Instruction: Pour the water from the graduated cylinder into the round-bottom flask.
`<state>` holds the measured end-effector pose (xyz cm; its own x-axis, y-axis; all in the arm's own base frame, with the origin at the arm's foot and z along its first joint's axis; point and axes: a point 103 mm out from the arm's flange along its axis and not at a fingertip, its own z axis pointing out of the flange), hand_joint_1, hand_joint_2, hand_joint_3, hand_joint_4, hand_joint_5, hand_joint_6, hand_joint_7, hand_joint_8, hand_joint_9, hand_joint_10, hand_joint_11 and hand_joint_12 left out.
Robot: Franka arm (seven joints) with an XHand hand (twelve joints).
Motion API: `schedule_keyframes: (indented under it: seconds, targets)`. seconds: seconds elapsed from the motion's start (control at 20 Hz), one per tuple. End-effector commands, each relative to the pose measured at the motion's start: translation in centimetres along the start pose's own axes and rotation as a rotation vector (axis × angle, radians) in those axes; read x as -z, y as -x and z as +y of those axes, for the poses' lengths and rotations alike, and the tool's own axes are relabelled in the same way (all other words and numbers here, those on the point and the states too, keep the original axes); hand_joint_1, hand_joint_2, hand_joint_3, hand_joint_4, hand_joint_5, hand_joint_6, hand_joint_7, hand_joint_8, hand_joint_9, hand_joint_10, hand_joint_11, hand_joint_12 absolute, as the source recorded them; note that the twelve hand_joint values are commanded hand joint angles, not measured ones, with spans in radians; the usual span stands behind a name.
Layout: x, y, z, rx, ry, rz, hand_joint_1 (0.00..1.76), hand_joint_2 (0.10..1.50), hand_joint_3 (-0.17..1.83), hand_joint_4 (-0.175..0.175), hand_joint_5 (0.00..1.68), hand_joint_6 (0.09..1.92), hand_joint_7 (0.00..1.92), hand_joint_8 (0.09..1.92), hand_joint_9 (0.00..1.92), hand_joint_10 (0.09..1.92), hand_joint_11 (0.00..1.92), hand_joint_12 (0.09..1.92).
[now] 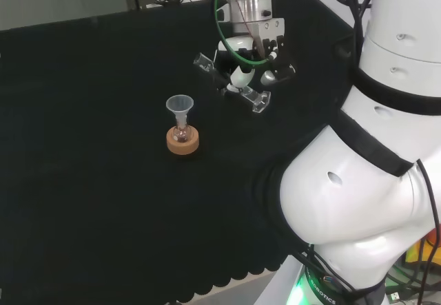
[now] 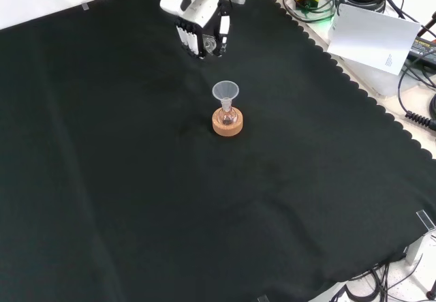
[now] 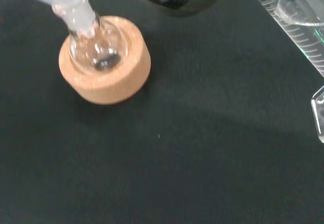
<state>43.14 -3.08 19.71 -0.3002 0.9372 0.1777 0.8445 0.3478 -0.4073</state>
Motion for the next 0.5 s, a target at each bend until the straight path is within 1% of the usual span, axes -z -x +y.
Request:
schedule_keyframes:
  seconds: [0.05,0.5]
  targets:
    - [0.05,-0.82,-0.15,-0.001,-0.097,-0.07,1.3,1.0,0.0,-0.175,1.22,0.6,1.27,0.56,1.62,0.09,1.22,0.81]
    - [0.02,-1.51,-0.2,-0.012,-0.209,-0.13,1.3,1.0,0.0,-0.175,1.22,0.59,1.28,0.55,1.63,0.09,1.22,0.8]
